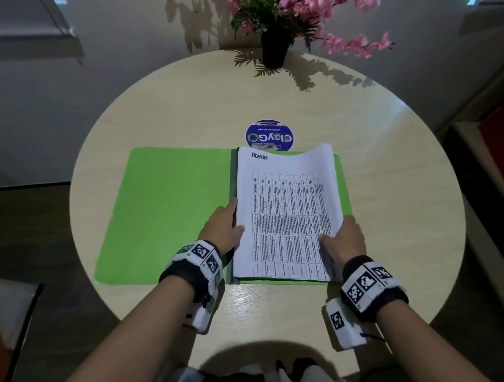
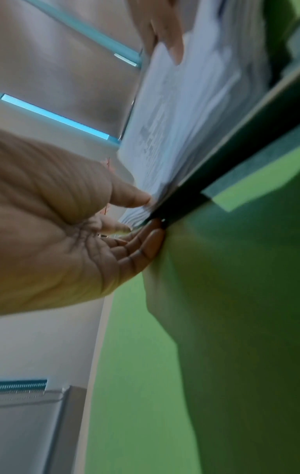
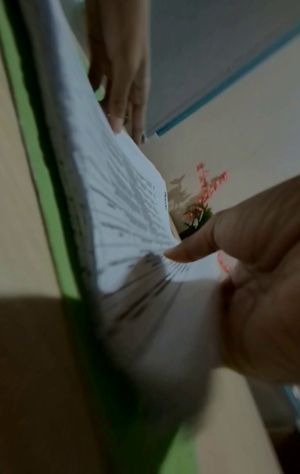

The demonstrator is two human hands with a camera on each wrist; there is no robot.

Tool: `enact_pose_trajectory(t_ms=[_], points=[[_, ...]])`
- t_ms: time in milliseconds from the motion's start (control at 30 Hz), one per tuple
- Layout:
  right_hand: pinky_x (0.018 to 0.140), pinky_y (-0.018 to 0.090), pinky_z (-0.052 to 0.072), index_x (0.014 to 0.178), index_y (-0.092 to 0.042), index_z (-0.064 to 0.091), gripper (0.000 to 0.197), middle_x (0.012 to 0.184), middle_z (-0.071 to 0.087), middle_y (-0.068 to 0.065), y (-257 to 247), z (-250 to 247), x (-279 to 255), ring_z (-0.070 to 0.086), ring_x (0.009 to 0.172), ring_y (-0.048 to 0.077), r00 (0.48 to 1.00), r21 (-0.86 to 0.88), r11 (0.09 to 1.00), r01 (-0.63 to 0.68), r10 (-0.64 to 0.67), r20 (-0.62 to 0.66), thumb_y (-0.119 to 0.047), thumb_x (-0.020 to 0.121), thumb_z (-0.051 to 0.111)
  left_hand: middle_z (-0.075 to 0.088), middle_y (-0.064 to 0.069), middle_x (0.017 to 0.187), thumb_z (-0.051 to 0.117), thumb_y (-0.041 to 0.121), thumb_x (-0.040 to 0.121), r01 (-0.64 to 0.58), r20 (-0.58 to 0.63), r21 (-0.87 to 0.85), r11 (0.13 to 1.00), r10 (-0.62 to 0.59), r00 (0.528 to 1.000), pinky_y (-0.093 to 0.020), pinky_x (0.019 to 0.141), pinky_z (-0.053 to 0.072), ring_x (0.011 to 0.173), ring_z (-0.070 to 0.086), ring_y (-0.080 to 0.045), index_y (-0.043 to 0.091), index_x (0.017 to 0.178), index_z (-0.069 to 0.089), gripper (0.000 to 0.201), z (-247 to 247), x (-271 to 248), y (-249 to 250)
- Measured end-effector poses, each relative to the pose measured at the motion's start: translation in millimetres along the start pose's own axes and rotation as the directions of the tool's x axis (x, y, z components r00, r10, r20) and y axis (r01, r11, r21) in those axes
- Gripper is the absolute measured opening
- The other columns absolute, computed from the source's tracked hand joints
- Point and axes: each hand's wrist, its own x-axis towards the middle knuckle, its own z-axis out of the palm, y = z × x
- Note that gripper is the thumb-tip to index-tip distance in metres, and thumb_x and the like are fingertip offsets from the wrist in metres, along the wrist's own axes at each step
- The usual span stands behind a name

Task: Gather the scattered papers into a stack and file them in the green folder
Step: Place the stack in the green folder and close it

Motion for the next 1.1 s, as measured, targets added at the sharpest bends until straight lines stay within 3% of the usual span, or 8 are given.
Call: enact_pose_trajectory(t_ms=[100,233,367,533,700,833,1000,1100], points=[[0.108,0.051,0.027,0.142,-0.011,0.02,0.074,0.151,0.022,0.013,-23,8,-17,0.025,0.137,0.032,0.983,-0.239,0.962,0.133,-0.159,-0.093,-0.018,0.082,0.063,0.036,-0.017,0.146,0.054,0.031,0.088,0.059,-0.111,-0.037,0.998,-0.063,0.992,-0.043,0.108,0.036,0.133,0.039,-0.032,0.015,0.147,0.024,0.068,-14,-5,-15],[0.113,0.056,0.013,0.141,-0.024,0.027,0.059,0.157,0.012,0.004,-60,45,-36,0.008,0.144,0.027,0.875,-0.348,0.806,0.478,-0.402,0.27,-0.015,0.087,0.05,0.028,-0.019,0.146,0.064,0.042,0.079,0.353,-0.301,0.018,0.936,-0.331,0.894,-0.05,0.108,0.033,0.135,0.028,-0.036,0.01,0.14,0.032,0.077,-43,-17,-57],[0.107,0.068,0.008,0.142,-0.038,0.021,0.056,0.158,0.0,-0.003,-76,74,-42,-0.005,0.145,0.032,0.858,-0.374,0.808,0.455,-0.286,0.427,-0.021,0.092,0.04,0.016,-0.022,0.151,0.068,0.057,0.068,0.562,-0.347,-0.118,0.819,-0.564,0.749,-0.055,0.11,0.022,0.14,0.015,-0.038,0.001,0.144,0.018,0.107,-59,-40,-107],[0.102,0.075,0.003,0.142,-0.047,0.01,0.054,0.158,-0.007,-0.011,-74,84,-43,-0.015,0.144,0.031,0.887,-0.39,0.831,0.397,-0.238,0.396,-0.032,0.095,0.032,0.028,-0.023,0.144,0.066,0.052,0.073,0.645,-0.37,-0.153,0.749,-0.649,0.665,-0.052,0.107,0.028,0.136,0.025,-0.038,-0.006,0.134,0.03,0.092,-72,-51,-119],[0.104,0.074,0.003,0.143,-0.047,0.011,0.054,0.158,-0.009,-0.012,-69,79,-37,-0.015,0.144,0.03,0.869,-0.357,0.833,0.422,-0.261,0.42,-0.033,0.095,0.033,0.06,-0.025,0.12,0.058,0.043,0.07,0.509,-0.174,-0.471,0.721,-0.641,0.747,-0.036,0.075,0.046,0.105,0.06,-0.039,-0.006,0.114,0.052,0.066,-112,-59,-121],[0.11,0.067,0.003,0.145,-0.037,0.014,0.065,0.159,-0.002,-0.008,-62,68,-28,-0.007,0.145,0.028,0.883,-0.243,0.893,0.379,-0.27,0.384,-0.032,0.089,0.047,0.063,-0.012,0.088,0.048,0.039,0.088,0.148,-0.306,-0.623,0.768,-0.413,0.858,-0.033,0.081,0.042,0.08,0.059,-0.023,0.017,0.067,0.05,0.031,-144,-87,-71],[0.113,0.059,0.006,0.146,-0.02,0.015,0.068,0.159,0.003,0.002,-28,33,-16,-0.001,0.145,0.029,0.999,-0.069,0.998,-0.011,0.014,0.049,-0.027,0.087,0.049,0.063,0.01,0.052,0.029,0.039,0.098,-0.178,-0.213,-0.733,0.656,0.026,0.977,-0.02,0.059,0.04,0.049,0.057,0.0,0.022,0.074,0.057,0.04,-123,-98,22],[0.112,0.056,0.018,0.137,-0.012,0.034,0.056,0.15,0.026,0.01,-1,12,-8,0.021,0.138,0.032,0.992,0.094,0.989,-0.112,0.118,-0.052,-0.025,0.085,0.049,0.069,-0.002,0.089,0.041,0.03,0.096,-0.142,-0.084,-0.543,0.828,0.114,0.99,-0.019,0.071,0.048,0.082,0.065,-0.011,0.012,0.103,0.064,0.03,-76,-67,51]])
